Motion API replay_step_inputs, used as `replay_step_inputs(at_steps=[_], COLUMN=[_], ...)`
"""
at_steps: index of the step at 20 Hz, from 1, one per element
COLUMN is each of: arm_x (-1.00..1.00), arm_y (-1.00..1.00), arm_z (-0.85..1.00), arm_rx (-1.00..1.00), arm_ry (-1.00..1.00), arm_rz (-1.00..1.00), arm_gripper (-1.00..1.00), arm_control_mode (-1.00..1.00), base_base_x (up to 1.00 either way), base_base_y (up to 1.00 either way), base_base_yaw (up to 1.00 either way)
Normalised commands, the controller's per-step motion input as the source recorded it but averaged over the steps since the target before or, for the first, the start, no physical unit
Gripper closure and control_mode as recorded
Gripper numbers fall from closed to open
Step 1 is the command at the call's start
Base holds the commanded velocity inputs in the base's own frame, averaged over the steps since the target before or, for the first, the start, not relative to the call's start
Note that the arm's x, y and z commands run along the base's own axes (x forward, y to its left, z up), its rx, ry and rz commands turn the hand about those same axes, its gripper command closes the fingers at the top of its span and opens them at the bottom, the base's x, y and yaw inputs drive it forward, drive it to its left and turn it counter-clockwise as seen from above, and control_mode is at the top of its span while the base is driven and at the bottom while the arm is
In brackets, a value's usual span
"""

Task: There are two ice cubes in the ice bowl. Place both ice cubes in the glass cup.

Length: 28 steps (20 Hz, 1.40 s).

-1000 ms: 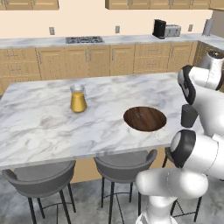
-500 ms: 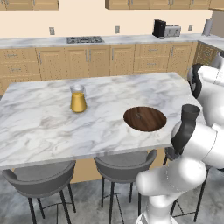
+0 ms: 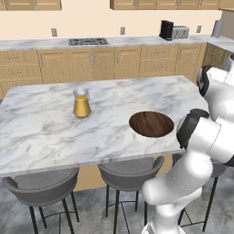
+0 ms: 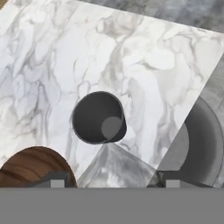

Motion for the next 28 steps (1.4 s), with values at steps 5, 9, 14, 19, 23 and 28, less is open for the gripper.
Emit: replay_step_inputs(at_steps=[5, 9, 14, 19, 23, 28], arm_x=[0.12, 0.13, 0.04, 0.28, 0.34, 0.23], arm_y=[0.0, 0.0, -0.01, -0.09, -0.16, -0.13], arm_z=[-0.43, -0.4, -0.06, -0.01, -0.05, -0.05], arm_rx=[0.0, 0.0, 0.0, 0.0, 0.01, 0.11], arm_ry=[0.03, 0.02, 0.01, 0.0, 0.0, 0.0], arm_rz=[0.0, 0.0, 0.01, 0.0, 0.0, 0.0], arm_gripper=[1.0, 1.0, 1.0, 1.0, 1.0, 1.0], arm_control_mode=[-1.0, -1.0, -1.0, -1.0, -1.0, -1.0], base_base_x=[0.0, 0.0, 0.0, 0.0, 0.0, 0.0], base_base_y=[0.0, 0.0, 0.0, 0.0, 0.0, 0.0], base_base_yaw=[0.0, 0.0, 0.0, 0.0, 0.0, 0.0])
